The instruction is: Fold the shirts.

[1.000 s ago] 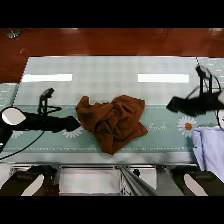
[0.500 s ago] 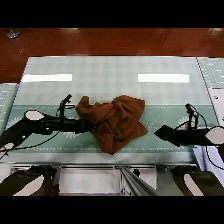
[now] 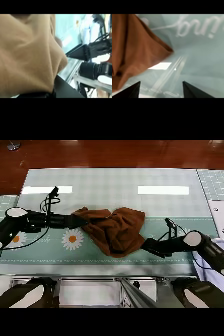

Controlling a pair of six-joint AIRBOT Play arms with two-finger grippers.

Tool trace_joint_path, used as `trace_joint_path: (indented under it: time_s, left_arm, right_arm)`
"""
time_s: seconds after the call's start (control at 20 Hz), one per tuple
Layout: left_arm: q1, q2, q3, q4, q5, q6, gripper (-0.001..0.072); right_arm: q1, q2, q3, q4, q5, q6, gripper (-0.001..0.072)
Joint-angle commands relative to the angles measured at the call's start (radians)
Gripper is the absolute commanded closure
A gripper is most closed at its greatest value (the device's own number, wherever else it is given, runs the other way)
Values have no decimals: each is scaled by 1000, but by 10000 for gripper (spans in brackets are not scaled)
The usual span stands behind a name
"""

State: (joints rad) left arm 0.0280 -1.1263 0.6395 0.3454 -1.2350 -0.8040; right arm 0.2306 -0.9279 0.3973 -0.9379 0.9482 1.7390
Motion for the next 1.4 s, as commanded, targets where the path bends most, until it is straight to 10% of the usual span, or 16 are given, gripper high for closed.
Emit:
trace_joint_path:
  time_s: [0.0,0.25,0.3,0.4,0.45,0.85,1.05,1.35]
  left_arm:
    - [77,0,22,-2,-59,7,685]
    - [84,0,22,-2,-59,7,685]
    - [84,0,22,-2,-59,7,685]
    - [84,0,23,-3,-59,6,685]
    - [84,1,29,-6,-60,-1,685]
    - [158,73,734,-35,-26,-211,686]
    - [158,98,1207,345,-14,-475,686]
    - [157,262,1455,529,-48,-530,686]
  right_arm:
    - [60,-150,90,54,-79,-20,102]
    - [60,-317,217,59,-69,-34,151]
    - [60,-336,233,66,-63,-45,230]
    - [60,-353,262,77,-46,-120,644]
    - [59,-351,284,72,-21,-163,684]
    - [-32,-159,1191,-377,148,-23,685]
    - [8,-89,1646,-415,255,-70,685]
    - [59,116,1704,-370,273,-145,685]
